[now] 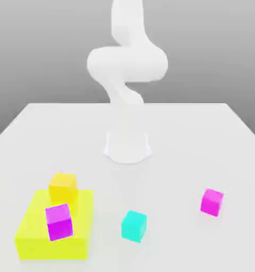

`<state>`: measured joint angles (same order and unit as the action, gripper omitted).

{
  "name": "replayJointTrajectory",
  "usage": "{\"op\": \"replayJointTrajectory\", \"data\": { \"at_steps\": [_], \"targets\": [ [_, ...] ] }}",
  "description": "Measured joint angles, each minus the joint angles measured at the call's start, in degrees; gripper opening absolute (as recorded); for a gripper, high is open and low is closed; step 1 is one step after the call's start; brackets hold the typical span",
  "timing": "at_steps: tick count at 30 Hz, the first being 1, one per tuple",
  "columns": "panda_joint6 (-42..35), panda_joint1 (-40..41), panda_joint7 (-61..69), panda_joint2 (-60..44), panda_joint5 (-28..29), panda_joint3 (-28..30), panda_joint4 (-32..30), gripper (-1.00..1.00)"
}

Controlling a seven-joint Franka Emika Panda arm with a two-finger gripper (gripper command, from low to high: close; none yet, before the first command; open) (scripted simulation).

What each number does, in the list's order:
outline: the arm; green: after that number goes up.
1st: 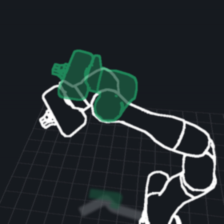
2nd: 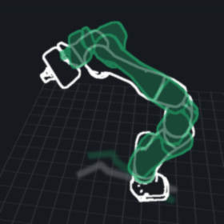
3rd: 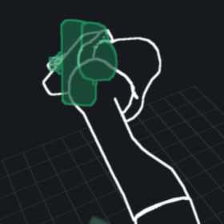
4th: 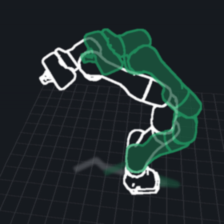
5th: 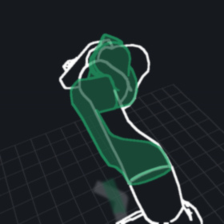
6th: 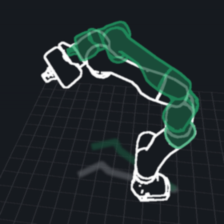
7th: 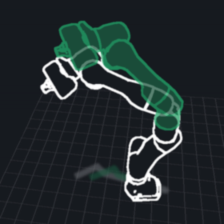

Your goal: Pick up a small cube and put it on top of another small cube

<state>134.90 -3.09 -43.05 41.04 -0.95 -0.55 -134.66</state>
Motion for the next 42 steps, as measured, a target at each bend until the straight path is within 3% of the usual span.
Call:
{"op": "replayJointTrajectory", "data": {
  "at_steps": [15,21,27,28,36,42],
  "targets": [
    [20.46,-17.56,16.05,-31.87,-3.1,-8.42,-18.38,0.0],
    [28.71,-22.92,16.18,-44.5,3.58,-11.09,-24.69,0.0],
    [38.52,-28.94,11.23,-56.97,10.8,-3.72,-22.95,0.0],
    [39.58,-29.59,10.87,-58.27,11.26,-2.96,-22.7,-1.0],
    [38.38,-28.93,11.05,-56.84,11.02,-3.71,-22.99,-1.0],
    [28.96,-26.12,17.42,-45.11,3.62,-7.0,-25.2,-1.0]
  ]
}}
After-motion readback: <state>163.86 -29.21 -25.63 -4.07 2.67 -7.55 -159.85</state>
